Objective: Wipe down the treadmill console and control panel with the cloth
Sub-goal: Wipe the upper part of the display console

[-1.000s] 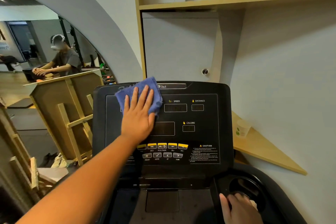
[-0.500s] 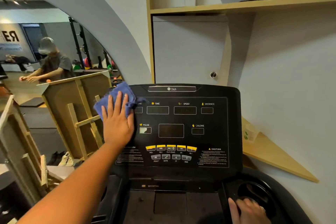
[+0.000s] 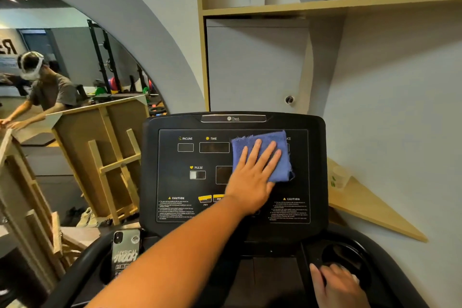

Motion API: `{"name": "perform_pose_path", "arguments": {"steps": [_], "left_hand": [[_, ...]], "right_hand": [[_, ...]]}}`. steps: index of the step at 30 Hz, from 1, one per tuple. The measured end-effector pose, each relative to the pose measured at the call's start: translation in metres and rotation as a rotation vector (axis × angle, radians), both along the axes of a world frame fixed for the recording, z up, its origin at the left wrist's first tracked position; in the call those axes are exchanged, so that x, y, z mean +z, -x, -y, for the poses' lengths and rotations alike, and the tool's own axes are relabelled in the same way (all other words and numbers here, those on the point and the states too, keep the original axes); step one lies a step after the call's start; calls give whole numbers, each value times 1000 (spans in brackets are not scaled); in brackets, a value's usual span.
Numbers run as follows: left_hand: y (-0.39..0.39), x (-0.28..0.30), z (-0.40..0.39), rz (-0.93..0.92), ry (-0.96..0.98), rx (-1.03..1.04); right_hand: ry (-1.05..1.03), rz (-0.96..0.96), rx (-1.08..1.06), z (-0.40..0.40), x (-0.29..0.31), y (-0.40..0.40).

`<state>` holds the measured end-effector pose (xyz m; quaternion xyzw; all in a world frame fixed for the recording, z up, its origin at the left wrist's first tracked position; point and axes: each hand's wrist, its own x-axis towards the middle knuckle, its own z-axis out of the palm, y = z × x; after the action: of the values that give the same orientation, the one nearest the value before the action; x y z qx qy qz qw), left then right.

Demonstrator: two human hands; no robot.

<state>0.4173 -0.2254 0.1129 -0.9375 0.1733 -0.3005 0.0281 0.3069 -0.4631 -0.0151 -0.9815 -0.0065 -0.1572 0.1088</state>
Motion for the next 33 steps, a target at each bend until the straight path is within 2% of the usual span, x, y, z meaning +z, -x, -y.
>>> {"name": "perform_pose_path", "arguments": {"steps": [2, 3, 5, 8, 9, 11, 13, 16, 18, 22, 26, 28, 30, 33], "left_hand": [[3, 2, -39, 32, -77, -35], [6, 3, -62, 47, -30, 5], [16, 4, -111, 104, 158, 195], [31, 7, -156, 163, 531, 536], [30, 10, -156, 176, 620, 597], [19, 17, -133, 195, 738, 655], [5, 24, -91, 178, 782, 649], [-14, 27, -18, 123, 648, 580], [-25, 25, 31, 103, 528, 475], [-25, 0, 97, -31, 121, 54], [-2, -32, 70, -95, -264, -204], [13, -44, 37, -110, -387, -282], [22, -46, 3, -100, -417, -293], [16, -21, -35, -43, -352, -183]], "right_hand": [[-7, 26, 4, -1, 1, 3], [-24, 5, -3, -3, 5, 4], [-25, -114, -44, -5, 14, 5], [-122, -183, -37, -1, 15, 6], [-100, -216, -26, 0, 15, 7], [-72, -165, -44, 2, 9, 7], [-59, -182, -68, 0, 10, 5], [-72, -203, -69, 0, 17, 6], [-75, -134, -12, 0, 18, 6], [-174, -127, 38, 6, 21, 3], [-107, -236, 15, 3, 11, 2], [-76, -223, -6, 4, -1, 2], [-86, -167, -26, 3, -3, 3], [-119, -63, -26, 2, 1, 4]]}}
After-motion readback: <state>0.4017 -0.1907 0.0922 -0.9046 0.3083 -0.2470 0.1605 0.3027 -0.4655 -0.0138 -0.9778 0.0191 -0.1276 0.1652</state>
